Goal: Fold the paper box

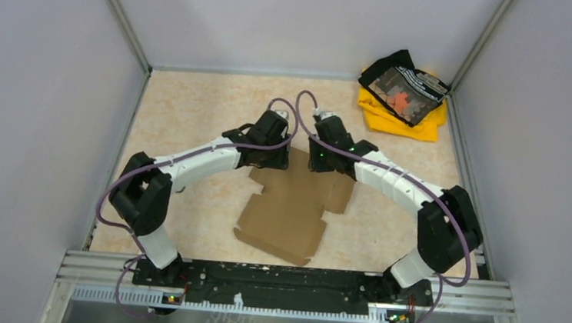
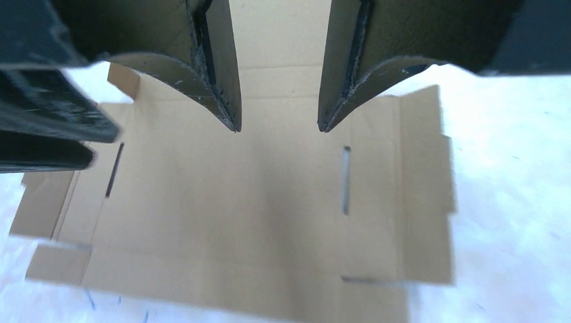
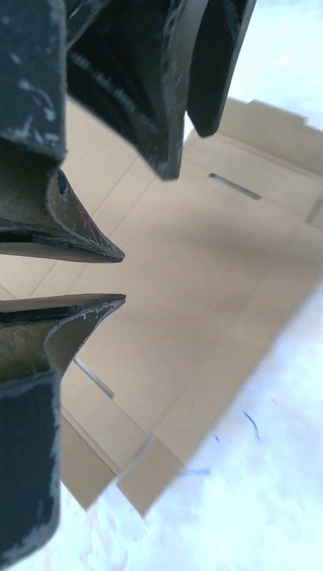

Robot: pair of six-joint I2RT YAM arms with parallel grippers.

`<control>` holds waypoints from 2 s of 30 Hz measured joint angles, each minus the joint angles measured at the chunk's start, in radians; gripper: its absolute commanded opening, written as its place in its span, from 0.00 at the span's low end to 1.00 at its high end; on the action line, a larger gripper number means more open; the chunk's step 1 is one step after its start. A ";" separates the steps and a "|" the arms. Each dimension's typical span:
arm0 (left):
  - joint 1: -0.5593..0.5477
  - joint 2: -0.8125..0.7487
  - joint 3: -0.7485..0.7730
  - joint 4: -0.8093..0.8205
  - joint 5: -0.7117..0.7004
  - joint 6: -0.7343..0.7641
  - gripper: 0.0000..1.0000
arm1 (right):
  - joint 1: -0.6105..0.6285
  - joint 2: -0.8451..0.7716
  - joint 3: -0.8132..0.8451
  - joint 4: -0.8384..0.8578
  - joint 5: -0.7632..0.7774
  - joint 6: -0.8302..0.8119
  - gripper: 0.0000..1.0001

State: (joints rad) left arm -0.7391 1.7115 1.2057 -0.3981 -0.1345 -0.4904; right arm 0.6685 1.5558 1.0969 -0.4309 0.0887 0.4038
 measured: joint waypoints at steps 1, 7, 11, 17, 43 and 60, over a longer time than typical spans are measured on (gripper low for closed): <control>0.017 -0.001 0.017 -0.002 0.008 0.008 0.52 | -0.024 -0.012 0.011 0.003 -0.019 -0.002 0.24; 0.195 0.001 0.049 -0.001 0.068 0.040 0.50 | -0.237 -0.058 -0.026 0.029 -0.090 -0.005 0.24; 0.314 0.037 0.085 0.000 0.106 0.054 0.48 | -0.348 -0.077 -0.128 0.053 -0.100 -0.006 0.24; 0.377 0.178 0.202 0.018 0.162 0.068 0.37 | -0.418 -0.077 -0.249 0.092 -0.115 0.004 0.24; 0.410 0.356 0.261 0.087 0.307 0.119 0.26 | -0.476 0.078 -0.200 0.184 -0.129 0.000 0.24; 0.410 0.381 0.262 0.103 0.368 0.118 0.26 | -0.476 0.131 -0.127 0.198 -0.183 -0.003 0.23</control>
State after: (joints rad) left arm -0.3290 2.0926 1.4673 -0.2947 0.2337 -0.3725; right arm 0.1928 1.6867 0.9703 -0.2329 -0.0944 0.4004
